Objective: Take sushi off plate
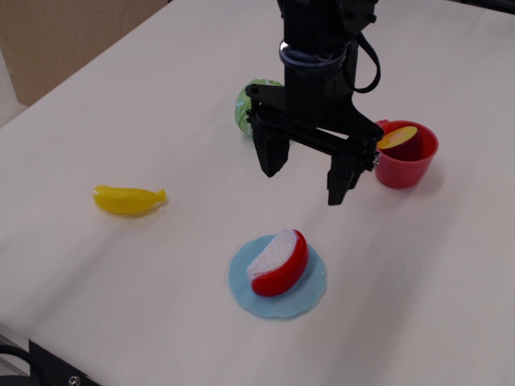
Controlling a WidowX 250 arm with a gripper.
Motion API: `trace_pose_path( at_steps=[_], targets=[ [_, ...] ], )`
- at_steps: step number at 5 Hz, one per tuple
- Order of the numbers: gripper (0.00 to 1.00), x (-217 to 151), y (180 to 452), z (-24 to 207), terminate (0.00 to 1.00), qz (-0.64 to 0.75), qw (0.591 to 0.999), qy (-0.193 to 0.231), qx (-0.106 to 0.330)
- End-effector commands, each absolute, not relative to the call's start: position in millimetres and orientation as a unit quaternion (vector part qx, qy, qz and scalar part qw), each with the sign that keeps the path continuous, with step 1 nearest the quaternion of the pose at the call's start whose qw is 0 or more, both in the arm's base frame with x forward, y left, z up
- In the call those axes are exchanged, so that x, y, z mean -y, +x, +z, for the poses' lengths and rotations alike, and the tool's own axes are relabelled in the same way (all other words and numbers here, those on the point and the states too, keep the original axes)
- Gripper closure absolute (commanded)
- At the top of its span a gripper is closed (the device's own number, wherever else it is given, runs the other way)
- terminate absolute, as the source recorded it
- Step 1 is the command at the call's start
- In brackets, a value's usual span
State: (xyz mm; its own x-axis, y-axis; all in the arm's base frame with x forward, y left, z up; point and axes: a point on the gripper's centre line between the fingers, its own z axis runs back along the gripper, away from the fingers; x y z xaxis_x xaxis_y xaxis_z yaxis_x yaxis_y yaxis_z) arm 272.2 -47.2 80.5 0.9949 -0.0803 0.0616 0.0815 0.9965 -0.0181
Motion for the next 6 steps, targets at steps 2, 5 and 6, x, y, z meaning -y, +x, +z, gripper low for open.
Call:
trace_pose_path(
  at_steps=[2,5,6],
  targets=[
    [0.0,40,258,75,0.0,-0.038,0.999,-0.024,0.023],
    [0.0,35,234,45,0.0,-0.03,0.999,0.011,0.016],
    [0.0,32,235,35,0.0,-0.028,1.0,-0.009,0.012]
  ],
)
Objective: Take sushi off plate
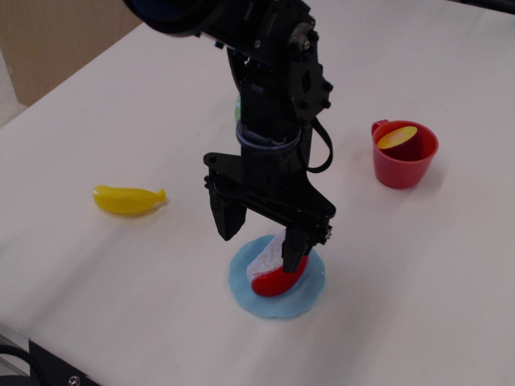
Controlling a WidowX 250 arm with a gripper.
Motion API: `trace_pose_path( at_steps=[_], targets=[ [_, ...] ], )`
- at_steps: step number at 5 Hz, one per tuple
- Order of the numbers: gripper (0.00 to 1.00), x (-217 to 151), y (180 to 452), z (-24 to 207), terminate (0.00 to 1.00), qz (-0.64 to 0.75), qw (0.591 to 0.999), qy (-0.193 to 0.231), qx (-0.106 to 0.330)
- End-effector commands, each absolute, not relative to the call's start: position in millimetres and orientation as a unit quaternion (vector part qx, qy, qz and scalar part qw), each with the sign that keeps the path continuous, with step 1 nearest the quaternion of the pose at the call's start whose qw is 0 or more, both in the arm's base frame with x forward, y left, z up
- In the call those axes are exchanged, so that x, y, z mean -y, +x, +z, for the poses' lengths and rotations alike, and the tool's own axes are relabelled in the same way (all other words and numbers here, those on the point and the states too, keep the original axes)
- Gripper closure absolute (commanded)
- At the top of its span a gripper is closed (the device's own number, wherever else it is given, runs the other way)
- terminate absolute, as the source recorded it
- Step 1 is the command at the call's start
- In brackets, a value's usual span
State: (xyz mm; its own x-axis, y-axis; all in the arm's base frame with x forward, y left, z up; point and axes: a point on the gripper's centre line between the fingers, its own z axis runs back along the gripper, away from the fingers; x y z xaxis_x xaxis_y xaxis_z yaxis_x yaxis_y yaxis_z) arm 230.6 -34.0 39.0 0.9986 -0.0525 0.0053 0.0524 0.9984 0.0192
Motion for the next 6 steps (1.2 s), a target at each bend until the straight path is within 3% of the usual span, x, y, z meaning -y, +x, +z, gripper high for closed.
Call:
trace_pose_path(
  at_steps=[1,2,3,5,6],
  targets=[
    [0.0,34,236,21,0.0,-0.033,0.999,0.0,0.004],
    [0.0,33,237,15,0.0,-0.033,0.999,-0.009,-0.001],
    [1.0,34,239,17,0.0,-0.028,1.0,-0.003,0.005],
    [1.0,37,250,43,0.0,-0.023,0.999,-0.003,0.036],
    [1.0,45,272,53,0.0,-0.022,0.999,-0.009,0.049]
  ],
)
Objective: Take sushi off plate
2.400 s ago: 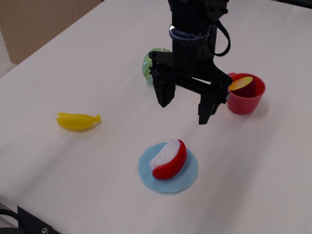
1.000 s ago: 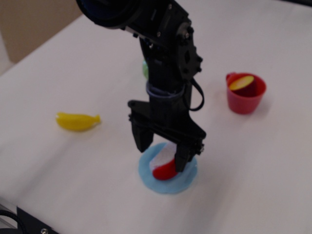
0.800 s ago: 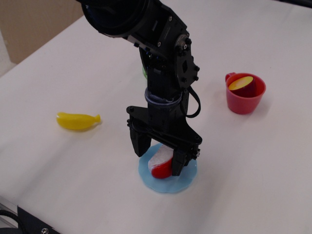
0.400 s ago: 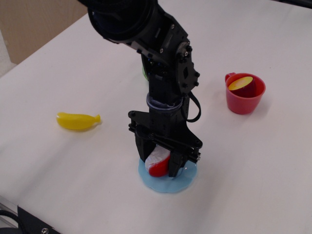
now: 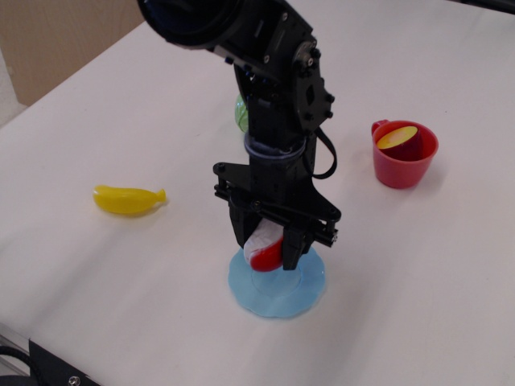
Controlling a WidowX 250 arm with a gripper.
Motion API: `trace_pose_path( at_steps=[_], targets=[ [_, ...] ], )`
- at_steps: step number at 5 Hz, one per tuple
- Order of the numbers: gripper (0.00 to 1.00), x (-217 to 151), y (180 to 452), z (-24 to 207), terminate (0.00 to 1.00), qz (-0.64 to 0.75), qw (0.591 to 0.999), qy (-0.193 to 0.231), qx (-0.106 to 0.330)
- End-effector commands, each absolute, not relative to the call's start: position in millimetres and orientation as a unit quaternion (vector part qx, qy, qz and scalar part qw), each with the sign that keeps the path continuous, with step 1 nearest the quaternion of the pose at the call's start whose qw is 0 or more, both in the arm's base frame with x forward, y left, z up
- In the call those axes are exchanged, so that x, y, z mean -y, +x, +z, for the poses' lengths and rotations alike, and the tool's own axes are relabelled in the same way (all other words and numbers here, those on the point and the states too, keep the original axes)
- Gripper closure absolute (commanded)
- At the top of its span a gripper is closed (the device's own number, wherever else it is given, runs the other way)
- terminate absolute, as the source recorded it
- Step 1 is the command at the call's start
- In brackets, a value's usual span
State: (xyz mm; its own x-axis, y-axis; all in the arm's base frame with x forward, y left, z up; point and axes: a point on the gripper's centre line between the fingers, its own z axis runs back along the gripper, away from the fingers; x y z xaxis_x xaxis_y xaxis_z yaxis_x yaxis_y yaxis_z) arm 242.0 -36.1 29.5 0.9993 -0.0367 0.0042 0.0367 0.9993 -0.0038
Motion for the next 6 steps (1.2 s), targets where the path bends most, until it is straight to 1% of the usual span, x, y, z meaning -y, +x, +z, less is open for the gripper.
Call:
trace_pose_path(
  at_steps=[1,2,3,4,5,6],
  targets=[
    [1.0,55,293,50,0.0,-0.016,0.999,-0.011,0.046],
    [1.0,55,307,43,0.0,-0.008,0.999,-0.016,0.042],
    [1.0,57,314,31,0.0,-0.005,0.999,-0.013,0.031],
    [1.0,57,314,22,0.0,-0.002,1.0,-0.01,0.02],
    [0.0,54,315,18,0.0,0.002,1.0,-0.007,0.013],
    [0.0,49,312,28,0.0,0.015,0.999,0.004,0.03]
  ],
)
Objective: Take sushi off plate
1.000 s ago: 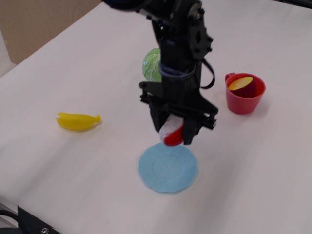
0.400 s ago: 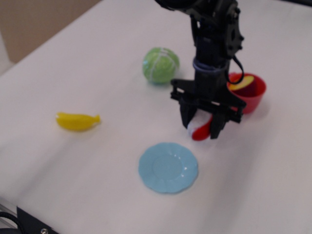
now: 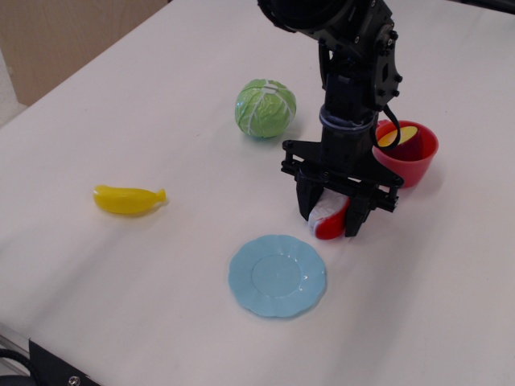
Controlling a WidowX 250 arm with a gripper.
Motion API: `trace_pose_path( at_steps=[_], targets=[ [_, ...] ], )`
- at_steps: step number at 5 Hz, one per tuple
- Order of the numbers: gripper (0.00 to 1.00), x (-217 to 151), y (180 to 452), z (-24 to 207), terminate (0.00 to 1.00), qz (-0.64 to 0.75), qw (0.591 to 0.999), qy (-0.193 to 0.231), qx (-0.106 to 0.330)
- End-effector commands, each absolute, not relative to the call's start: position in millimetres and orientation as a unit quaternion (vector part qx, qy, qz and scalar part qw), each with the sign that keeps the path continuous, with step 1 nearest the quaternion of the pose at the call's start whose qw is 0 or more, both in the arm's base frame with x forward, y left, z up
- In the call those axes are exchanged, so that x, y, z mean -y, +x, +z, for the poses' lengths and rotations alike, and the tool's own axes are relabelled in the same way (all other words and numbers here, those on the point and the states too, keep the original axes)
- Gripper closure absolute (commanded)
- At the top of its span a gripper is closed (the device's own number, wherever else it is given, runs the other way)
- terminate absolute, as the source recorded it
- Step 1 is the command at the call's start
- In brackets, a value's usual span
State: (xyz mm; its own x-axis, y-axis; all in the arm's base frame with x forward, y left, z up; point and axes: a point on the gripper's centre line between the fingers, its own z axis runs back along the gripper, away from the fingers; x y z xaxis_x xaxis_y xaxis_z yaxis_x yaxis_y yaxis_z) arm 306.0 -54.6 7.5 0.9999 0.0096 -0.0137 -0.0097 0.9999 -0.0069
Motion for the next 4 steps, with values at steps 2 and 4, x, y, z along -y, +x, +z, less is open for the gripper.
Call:
trace_pose_path(
  at_steps=[2,4],
  targets=[
    [0.0,38,307,75,0.0,0.022,0.995,0.017,0.093],
    [0.0,30,298,101,1.0,0.021,0.993,0.01,0.114]
  ],
)
